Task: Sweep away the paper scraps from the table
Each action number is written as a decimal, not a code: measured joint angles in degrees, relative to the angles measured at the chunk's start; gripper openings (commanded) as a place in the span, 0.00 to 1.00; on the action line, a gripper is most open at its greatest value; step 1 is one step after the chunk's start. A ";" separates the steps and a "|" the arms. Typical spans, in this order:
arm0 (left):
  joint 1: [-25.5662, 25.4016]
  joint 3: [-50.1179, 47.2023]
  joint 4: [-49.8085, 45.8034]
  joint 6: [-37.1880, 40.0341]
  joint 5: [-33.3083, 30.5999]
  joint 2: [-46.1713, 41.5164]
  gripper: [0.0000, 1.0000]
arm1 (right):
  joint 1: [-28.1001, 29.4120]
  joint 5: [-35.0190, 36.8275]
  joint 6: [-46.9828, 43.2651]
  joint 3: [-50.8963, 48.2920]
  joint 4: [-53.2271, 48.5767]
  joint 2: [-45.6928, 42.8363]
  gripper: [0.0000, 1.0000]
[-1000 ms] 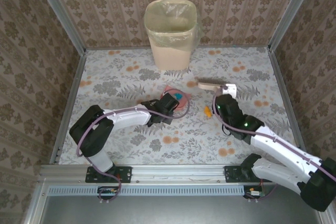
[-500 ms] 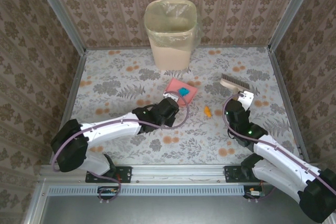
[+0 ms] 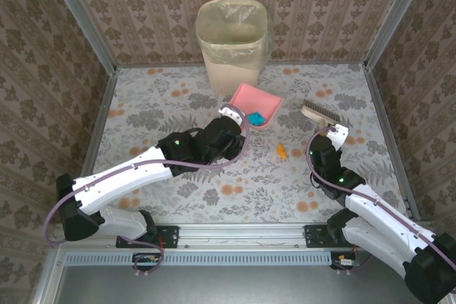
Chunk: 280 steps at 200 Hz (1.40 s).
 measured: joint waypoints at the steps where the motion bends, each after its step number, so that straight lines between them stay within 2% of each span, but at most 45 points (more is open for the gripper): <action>1: 0.00 0.26 -0.17 0.02 0.00 0.00 0.00 | -0.02 0.00 0.00 -0.02 0.02 0.00 0.00; 39: 1.73 16.02 -8.24 0.48 0.85 3.87 0.00 | -0.17 -1.14 0.00 -0.17 0.52 0.74 0.00; 80: 9.77 34.64 -15.39 0.39 5.22 12.83 0.00 | -0.28 -1.75 -0.04 -0.17 0.81 2.54 0.00; 126: 21.03 54.49 -20.11 -1.79 15.96 25.03 0.00 | -0.61 -2.69 -0.04 -0.17 0.96 3.58 0.00; 167: 29.14 74.01 -22.58 -7.91 28.50 38.40 0.00 | -0.70 -2.89 -0.07 -0.17 1.03 3.74 0.00; 195: 34.53 76.67 -20.59 -15.19 37.57 42.88 0.00 | -0.70 -3.13 -0.09 -0.17 1.03 3.96 0.00; 229: 39.50 76.67 -15.41 -23.89 44.65 46.34 0.00 | -0.70 -3.56 -0.13 -0.17 1.11 4.35 0.00; 280: 41.59 75.63 -5.92 -34.07 52.37 48.22 0.00 | -0.70 -4.07 -0.72 -0.15 1.18 5.79 0.00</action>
